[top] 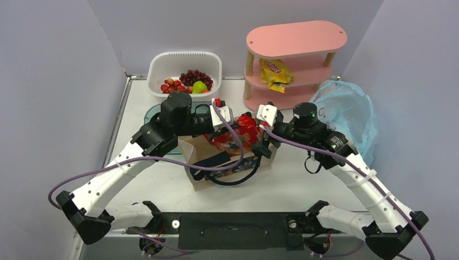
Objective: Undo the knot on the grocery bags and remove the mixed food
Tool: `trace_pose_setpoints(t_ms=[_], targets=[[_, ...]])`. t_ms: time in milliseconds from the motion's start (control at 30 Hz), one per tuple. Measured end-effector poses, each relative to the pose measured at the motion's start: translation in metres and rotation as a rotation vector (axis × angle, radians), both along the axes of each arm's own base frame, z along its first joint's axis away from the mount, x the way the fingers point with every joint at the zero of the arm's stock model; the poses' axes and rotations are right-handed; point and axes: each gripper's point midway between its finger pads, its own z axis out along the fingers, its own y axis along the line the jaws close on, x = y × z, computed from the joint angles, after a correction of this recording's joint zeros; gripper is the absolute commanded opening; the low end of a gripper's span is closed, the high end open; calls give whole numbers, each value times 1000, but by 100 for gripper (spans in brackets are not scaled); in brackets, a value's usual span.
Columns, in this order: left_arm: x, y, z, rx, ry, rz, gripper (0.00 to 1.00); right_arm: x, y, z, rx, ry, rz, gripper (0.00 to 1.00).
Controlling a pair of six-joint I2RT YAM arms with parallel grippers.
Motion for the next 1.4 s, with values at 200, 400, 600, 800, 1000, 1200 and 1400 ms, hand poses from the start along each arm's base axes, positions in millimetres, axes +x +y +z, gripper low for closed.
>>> trace_pose_setpoints(t_ms=[200,400,600,800,1000,1200,1400], targets=[[-23,-14,29,-60,-15,-91,0,2,12,-4,0,17,38,67],[-29,-21,50,-99,-20,-112,11,-8,18,6,38,16,84,0],[-15,-19,85,-179,-9,-44,46,-3,1,14,102,102,-31,0],[26,10,146,-331,-41,131,46,44,-65,39,335,238,-418,0],[40,18,155,-356,-60,179,46,79,-125,79,708,354,-731,0],[44,15,146,-327,-61,175,45,113,-187,87,1067,519,-985,0],[41,13,142,-310,-58,156,45,136,-203,45,1191,723,-1107,0]])
